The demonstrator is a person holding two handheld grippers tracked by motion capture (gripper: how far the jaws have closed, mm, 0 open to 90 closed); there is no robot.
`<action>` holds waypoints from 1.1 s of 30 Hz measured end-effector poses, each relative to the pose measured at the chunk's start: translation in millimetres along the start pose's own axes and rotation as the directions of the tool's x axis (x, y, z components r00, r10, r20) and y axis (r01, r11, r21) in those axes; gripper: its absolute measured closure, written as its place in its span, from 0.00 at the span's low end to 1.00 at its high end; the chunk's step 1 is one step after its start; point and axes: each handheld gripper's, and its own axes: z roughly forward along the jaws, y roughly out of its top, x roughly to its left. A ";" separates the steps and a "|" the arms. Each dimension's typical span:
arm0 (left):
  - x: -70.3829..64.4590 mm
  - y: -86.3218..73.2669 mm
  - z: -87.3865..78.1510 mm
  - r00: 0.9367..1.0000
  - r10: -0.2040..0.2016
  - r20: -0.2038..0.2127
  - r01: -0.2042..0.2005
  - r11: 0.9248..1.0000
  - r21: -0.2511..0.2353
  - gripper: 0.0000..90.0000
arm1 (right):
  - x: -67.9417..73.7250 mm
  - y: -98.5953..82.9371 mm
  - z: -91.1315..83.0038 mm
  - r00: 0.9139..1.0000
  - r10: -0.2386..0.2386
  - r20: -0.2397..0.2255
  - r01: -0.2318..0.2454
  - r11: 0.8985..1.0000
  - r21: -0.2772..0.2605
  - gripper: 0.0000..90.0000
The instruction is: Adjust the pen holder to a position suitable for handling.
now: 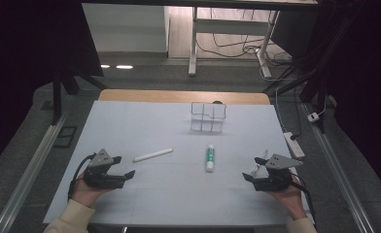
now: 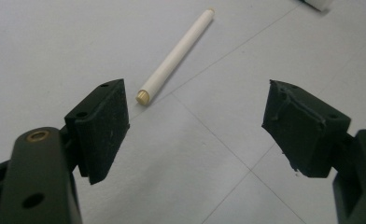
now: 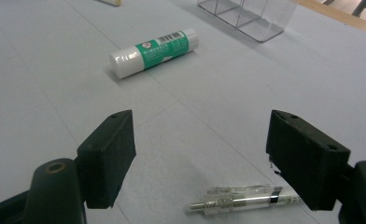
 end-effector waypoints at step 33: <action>-4.7 8.1 13.0 0.999 0.050 0.015 -0.051 0.995 0.087 0.25 | -6.8 36.7 27.9 1.000 0.002 0.016 -0.002 1.000 0.010 0.32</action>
